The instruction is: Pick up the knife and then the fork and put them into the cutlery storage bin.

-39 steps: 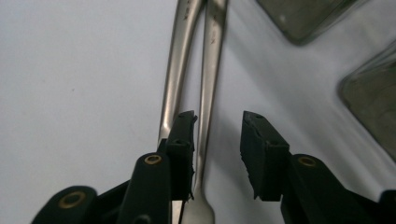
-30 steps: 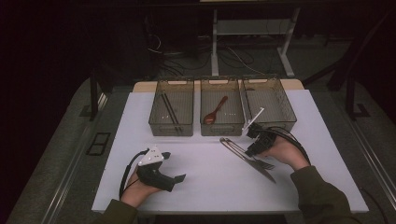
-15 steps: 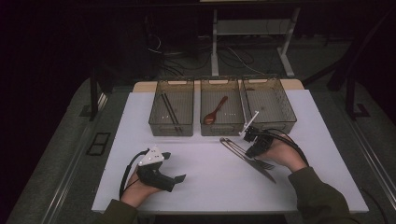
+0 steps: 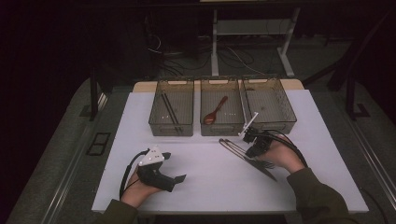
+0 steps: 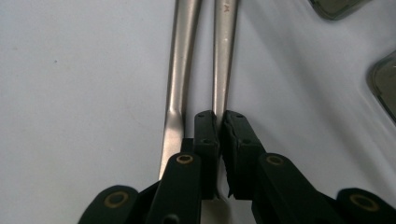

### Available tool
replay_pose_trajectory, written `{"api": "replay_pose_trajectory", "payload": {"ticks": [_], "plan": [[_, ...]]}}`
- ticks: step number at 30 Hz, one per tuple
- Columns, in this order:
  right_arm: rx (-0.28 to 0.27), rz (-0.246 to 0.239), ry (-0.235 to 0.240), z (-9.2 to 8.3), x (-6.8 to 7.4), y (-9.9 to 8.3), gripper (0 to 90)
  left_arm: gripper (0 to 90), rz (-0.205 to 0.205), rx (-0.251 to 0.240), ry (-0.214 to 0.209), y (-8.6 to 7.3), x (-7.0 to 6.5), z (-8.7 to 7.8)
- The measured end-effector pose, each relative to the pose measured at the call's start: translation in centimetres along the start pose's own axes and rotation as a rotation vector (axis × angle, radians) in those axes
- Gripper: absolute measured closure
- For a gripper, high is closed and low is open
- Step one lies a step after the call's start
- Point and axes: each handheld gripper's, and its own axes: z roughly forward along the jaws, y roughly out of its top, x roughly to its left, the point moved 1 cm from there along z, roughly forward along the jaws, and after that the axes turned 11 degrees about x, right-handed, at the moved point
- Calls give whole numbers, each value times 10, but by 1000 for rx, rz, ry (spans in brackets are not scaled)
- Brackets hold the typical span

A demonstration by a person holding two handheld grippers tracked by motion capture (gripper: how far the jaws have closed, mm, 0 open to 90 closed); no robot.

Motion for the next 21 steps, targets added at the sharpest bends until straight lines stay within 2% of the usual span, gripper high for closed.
{"api": "replay_pose_trajectory", "payload": {"ticks": [5, 7, 11, 15, 21], "plan": [[-28, 7, 27, 0, -3, -4, 831, 0, 4, 3, -5, 0, 0, 1], [-33, -4, 20, -1, -4, -5, 832, 0, 5, 4, -6, 0, 0, 1], [-53, -2, 35, -4, -7, -10, 831, 0, 3, 4, -8, 0, 1, 2], [-80, 13, 59, -8, -10, -15, 831, 0, 0, 4, -9, 0, 1, 2], [-117, 32, 65, -15, -14, -22, 832, 0, -4, 5, -11, 0, 2, 3]]}}
